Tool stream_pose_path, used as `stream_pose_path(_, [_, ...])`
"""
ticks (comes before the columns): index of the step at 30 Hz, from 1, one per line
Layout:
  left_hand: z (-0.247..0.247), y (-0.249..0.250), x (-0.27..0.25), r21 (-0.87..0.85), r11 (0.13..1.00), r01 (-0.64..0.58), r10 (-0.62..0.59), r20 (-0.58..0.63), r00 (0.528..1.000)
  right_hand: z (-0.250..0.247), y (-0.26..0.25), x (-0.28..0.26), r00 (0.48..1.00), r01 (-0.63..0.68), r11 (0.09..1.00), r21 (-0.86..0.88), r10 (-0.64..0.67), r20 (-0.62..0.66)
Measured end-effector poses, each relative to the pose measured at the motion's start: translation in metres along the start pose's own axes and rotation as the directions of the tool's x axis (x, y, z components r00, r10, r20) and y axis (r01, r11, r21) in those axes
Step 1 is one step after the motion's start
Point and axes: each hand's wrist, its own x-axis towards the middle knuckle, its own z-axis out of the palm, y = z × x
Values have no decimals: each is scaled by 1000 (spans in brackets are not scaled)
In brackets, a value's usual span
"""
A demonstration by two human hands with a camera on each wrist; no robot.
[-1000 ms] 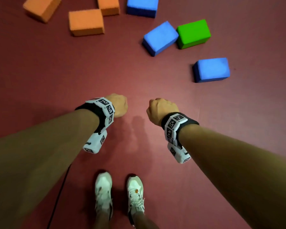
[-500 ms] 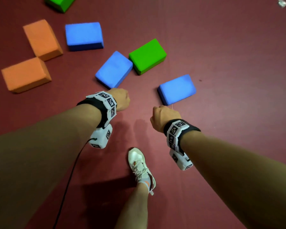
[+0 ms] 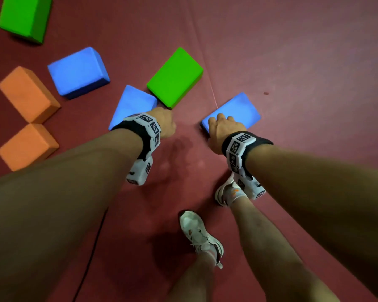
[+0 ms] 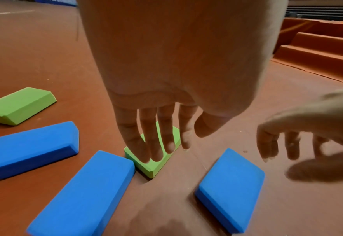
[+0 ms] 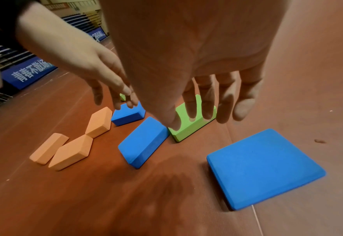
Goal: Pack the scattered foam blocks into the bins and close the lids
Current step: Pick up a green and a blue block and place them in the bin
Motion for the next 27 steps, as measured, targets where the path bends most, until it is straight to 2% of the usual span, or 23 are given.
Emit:
stream_pose_path(3, [-27,10,44,-68,996,51,-50,4,999,-6,21,35,999,31,999,-19,-31,13])
stream_pose_path(8, [-45,5,108,-138,972,192,-198,-27,980,-14,50,78,998,-50,998,23,49,40])
stream_pose_path(11, [-46,-3,139,-120,970,212,-212,13,977,-11,61,104,996,-90,994,67,89,22])
stream_pose_path(15, [-45,-13,179,-77,962,261,-265,-48,963,-1,74,143,981,-193,973,130,189,40])
stream_pose_path(17, [-42,-17,208,-115,961,253,-266,-125,956,13,84,168,957,-291,946,139,289,37])
stream_pose_path(19, [-31,-24,232,-162,961,225,-248,-143,958,31,90,190,920,-390,906,165,389,42])
stream_pose_path(21, [-20,-31,254,-132,975,177,-195,-145,970,49,93,214,886,-461,867,187,459,60])
stream_pose_path(24, [-3,-51,282,-74,979,192,-199,-116,973,71,96,242,855,-518,837,173,506,110])
stream_pose_path(27, [11,-70,306,-120,964,237,-247,-75,966,88,106,255,835,-544,828,138,517,189])
